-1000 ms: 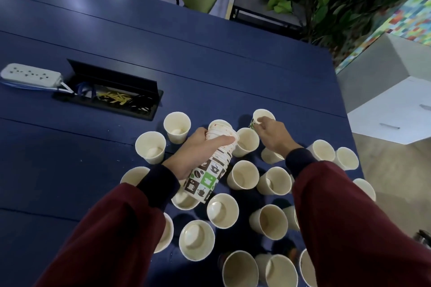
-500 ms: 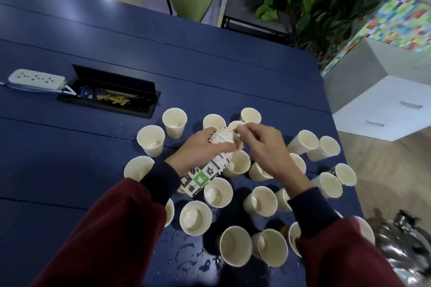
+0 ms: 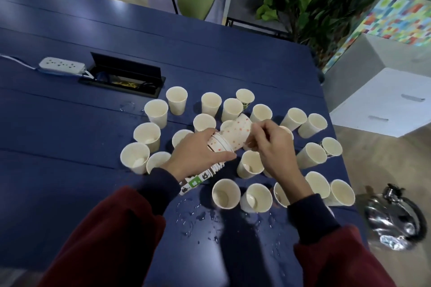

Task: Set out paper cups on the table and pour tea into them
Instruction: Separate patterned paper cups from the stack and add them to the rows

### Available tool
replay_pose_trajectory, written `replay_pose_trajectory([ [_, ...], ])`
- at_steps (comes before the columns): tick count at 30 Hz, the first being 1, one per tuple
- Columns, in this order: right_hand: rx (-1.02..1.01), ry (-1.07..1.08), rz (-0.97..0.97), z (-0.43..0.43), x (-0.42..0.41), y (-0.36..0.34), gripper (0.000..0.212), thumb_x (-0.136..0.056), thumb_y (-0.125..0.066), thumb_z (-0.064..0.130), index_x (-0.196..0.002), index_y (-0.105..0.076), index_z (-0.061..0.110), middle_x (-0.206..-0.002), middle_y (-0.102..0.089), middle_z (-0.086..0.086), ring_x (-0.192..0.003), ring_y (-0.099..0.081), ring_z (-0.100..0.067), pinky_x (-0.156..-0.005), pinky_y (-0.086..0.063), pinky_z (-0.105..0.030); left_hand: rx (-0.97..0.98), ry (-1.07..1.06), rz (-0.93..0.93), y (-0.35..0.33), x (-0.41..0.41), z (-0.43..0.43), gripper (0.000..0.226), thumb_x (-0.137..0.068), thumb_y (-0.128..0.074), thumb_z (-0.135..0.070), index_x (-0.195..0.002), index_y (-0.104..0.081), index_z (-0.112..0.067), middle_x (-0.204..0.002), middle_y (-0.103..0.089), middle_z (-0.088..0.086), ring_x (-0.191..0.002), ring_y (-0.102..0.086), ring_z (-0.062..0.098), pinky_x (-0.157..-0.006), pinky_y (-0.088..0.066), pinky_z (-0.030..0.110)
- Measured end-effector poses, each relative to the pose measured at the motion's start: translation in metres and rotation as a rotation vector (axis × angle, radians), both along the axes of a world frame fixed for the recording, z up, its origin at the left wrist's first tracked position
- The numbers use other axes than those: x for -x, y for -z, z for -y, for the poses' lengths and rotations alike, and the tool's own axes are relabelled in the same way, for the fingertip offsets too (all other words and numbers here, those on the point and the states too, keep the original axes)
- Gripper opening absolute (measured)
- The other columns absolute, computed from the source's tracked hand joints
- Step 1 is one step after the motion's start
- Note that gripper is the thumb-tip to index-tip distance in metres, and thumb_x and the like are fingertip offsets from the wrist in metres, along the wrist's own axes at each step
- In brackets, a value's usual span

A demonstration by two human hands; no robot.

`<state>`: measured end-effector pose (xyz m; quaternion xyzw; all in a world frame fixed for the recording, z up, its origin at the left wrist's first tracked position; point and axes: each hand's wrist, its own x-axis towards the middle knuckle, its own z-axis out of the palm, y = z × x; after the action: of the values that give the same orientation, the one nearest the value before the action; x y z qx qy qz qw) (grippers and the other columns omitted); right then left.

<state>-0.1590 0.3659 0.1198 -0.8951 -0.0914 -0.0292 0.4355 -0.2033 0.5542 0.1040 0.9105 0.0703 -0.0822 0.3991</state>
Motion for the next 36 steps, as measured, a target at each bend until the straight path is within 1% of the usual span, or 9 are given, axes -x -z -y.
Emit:
replay_pose_trajectory([
  [2,-0.052,-0.004,0.012,0.007,0.016,0.01,0.022,-0.103,-0.055,0.029,-0.087,-0.065,0.017,-0.079,-0.07,0.001,-0.074,-0.066,-0.018,-0.071,-0.055,-0.043,0.026,-0.052,-0.013,0.006,0.021,-0.001,0.066,-0.066,-0.073,-0.072,-0.118,-0.055,-0.035,-0.095,-0.064,-0.012,-0.091,-0.061,0.016,-0.077,-0.052,0.035],
  [4,-0.1,0.002,0.009,0.009,0.036,0.024,0.021,-0.102,-0.057,0.029,-0.089,-0.066,0.016,-0.081,-0.069,0.001,-0.076,-0.064,-0.018,-0.071,-0.053,-0.041,0.032,-0.148,-0.018,0.011,0.044,-0.003,0.064,-0.067,-0.074,-0.071,-0.113,-0.054,-0.032,-0.095,-0.063,-0.011,-0.09,-0.06,0.014,-0.069,-0.047,0.03],
  [11,-0.222,0.013,0.045,-0.008,0.124,0.047,0.015,-0.099,-0.063,0.024,-0.086,-0.065,0.017,-0.079,-0.067,0.005,-0.072,-0.06,-0.01,-0.067,-0.045,-0.021,0.296,-0.417,-0.05,0.019,0.102,-0.027,0.052,-0.069,-0.084,-0.052,-0.104,-0.056,-0.027,-0.099,-0.065,-0.012,-0.088,-0.062,0.001,-0.068,-0.046,0.02],
  [16,-0.083,-0.125,0.073,-0.021,0.155,0.078,0.014,-0.097,-0.06,0.026,-0.09,-0.066,0.016,-0.084,-0.065,0.005,-0.076,-0.059,-0.01,-0.067,-0.045,-0.02,0.324,-0.353,-0.066,0.014,0.107,-0.044,0.04,-0.075,-0.08,-0.052,-0.102,-0.059,-0.032,-0.097,-0.066,-0.017,-0.088,-0.061,-0.002,-0.065,-0.042,0.017],
  [18,0.024,-0.187,0.049,-0.027,0.162,0.095,0.015,-0.097,-0.058,0.026,-0.092,-0.067,0.014,-0.087,-0.065,0.003,-0.078,-0.06,-0.015,-0.069,-0.046,-0.026,0.341,-0.323,-0.104,0.016,0.109,-0.053,0.04,-0.077,-0.077,-0.055,-0.105,-0.06,-0.033,-0.098,-0.066,-0.017,-0.09,-0.061,-0.001,-0.067,-0.044,0.019],
  [22,0.295,-0.297,-0.027,-0.042,0.172,0.126,0.019,-0.095,-0.055,0.019,-0.099,-0.071,0.01,-0.098,-0.068,-0.009,-0.086,-0.064,-0.032,-0.072,-0.048,-0.038,0.417,-0.297,-0.213,0.025,0.115,-0.071,0.048,-0.08,-0.071,-0.061,-0.111,-0.061,-0.025,-0.101,-0.07,-0.008,-0.089,-0.068,0.009,-0.069,-0.051,0.027],
  [26,0.384,-0.248,-0.075,-0.058,0.179,0.13,0.023,-0.095,-0.055,0.016,-0.11,-0.071,0.008,-0.108,-0.07,-0.012,-0.093,-0.065,-0.036,-0.076,-0.05,-0.042,0.548,-0.224,-0.321,0.038,0.122,-0.091,0.052,-0.078,-0.071,-0.062,-0.11,-0.067,-0.022,-0.093,-0.077,0.0,-0.082,-0.075,0.018,-0.076,-0.06,0.037],
  [31,0.262,-0.011,0.078,-0.085,0.191,0.104,0.033,-0.097,-0.048,0.038,-0.112,-0.067,0.015,-0.111,-0.063,-0.002,-0.086,-0.063,-0.025,-0.071,-0.054,-0.038,0.629,-0.177,-0.394,0.043,0.128,-0.11,0.047,-0.08,-0.075,-0.055,-0.11,-0.068,-0.02,-0.093,-0.077,0.006,-0.085,-0.075,0.026,-0.083,-0.059,0.044],
  [36,0.012,-0.095,0.016,-0.135,0.187,0.078,0.028,-0.102,-0.05,0.035,-0.116,-0.069,0.018,-0.102,-0.067,0.004,-0.091,-0.06,-0.011,-0.081,-0.046,-0.026,0.708,-0.118,-0.399,0.038,0.132,-0.128,0.039,-0.085,-0.07,-0.053,-0.105,-0.076,-0.019,-0.099,-0.077,0.008,-0.088,-0.073,0.021,-0.083,-0.056,0.037],
])
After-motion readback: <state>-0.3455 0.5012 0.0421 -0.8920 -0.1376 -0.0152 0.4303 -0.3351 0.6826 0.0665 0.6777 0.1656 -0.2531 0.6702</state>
